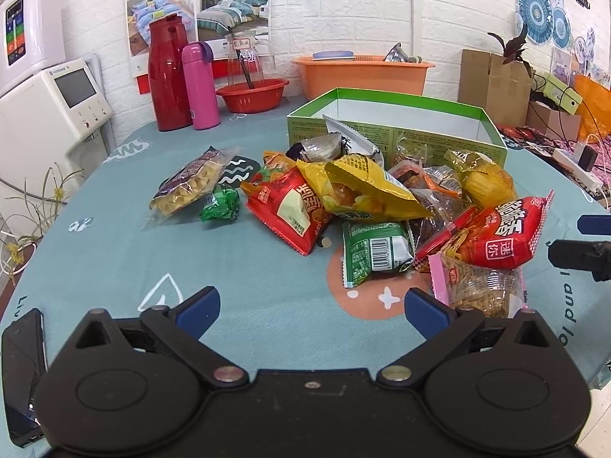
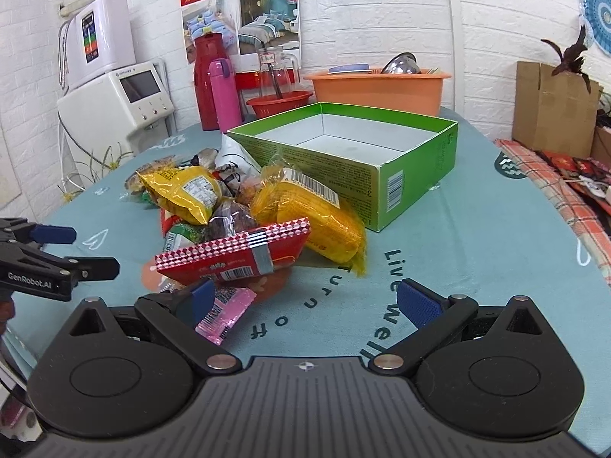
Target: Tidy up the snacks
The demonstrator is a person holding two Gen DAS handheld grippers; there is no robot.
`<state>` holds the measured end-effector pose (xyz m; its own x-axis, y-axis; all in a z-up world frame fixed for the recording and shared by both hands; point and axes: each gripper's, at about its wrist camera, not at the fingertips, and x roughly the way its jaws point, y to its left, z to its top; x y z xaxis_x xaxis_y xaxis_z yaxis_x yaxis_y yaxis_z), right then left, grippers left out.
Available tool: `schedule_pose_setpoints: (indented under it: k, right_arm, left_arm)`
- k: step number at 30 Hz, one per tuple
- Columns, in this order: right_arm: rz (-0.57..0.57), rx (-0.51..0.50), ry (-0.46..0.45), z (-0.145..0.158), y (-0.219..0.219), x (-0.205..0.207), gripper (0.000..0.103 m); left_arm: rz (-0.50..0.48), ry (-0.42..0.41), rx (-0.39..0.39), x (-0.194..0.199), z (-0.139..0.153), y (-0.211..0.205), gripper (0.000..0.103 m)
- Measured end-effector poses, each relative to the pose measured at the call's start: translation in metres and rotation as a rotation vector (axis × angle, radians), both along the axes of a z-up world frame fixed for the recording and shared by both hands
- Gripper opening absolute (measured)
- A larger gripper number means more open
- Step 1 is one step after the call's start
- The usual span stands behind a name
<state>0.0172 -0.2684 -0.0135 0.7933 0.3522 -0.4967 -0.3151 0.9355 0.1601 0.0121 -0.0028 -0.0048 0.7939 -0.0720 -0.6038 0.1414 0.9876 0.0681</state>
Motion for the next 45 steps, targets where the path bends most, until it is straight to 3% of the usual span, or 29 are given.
schedule_pose_setpoints:
  k: [4,12,19,23,26,30,33,39,44,45]
  right_arm:
    - [0.012,0.042,-0.001,0.001,-0.002,0.002,0.103]
    - [0.027,0.026,0.002,0.002,0.003,0.006,0.103]
    - [0.032,-0.054,-0.046,0.003,0.01,0.004,0.103]
    - [0.027,0.022,-0.083,0.011,0.004,0.003,0.103]
    - [0.014,0.076,-0.093,0.018,0.004,0.009,0.103]
    - [0.035,0.058,-0.112,0.018,0.019,0.02,0.103]
    - [0.067,0.021,-0.047,0.007,0.032,0.031,0.103]
    - [0.059,0.032,0.037,-0.012,0.012,0.03,0.103]
    - [0.027,0.085,0.104,-0.026,-0.014,0.023,0.103]
    - [0.025,0.082,0.104,-0.025,-0.016,0.021,0.103]
  left_arm:
    - [-0.006,0.004,0.005,0.002,-0.001,-0.001,0.103]
    - [-0.007,0.01,0.002,0.005,-0.002,0.0,0.103]
    - [-0.008,0.011,0.001,0.007,-0.003,0.001,0.103]
    - [-0.041,0.043,-0.007,0.01,-0.007,0.005,0.103]
    - [-0.07,0.094,-0.049,0.012,-0.011,0.01,0.103]
    - [-0.09,0.122,-0.118,0.013,-0.012,0.017,0.103]
    - [-0.105,0.108,-0.148,0.013,-0.005,0.017,0.103]
    - [-0.277,0.116,-0.285,0.023,0.011,-0.002,0.103]
    - [-0.436,0.132,-0.272,0.048,0.01,-0.049,0.102]
    - [-0.454,0.159,-0.27,0.056,0.006,-0.056,0.089]
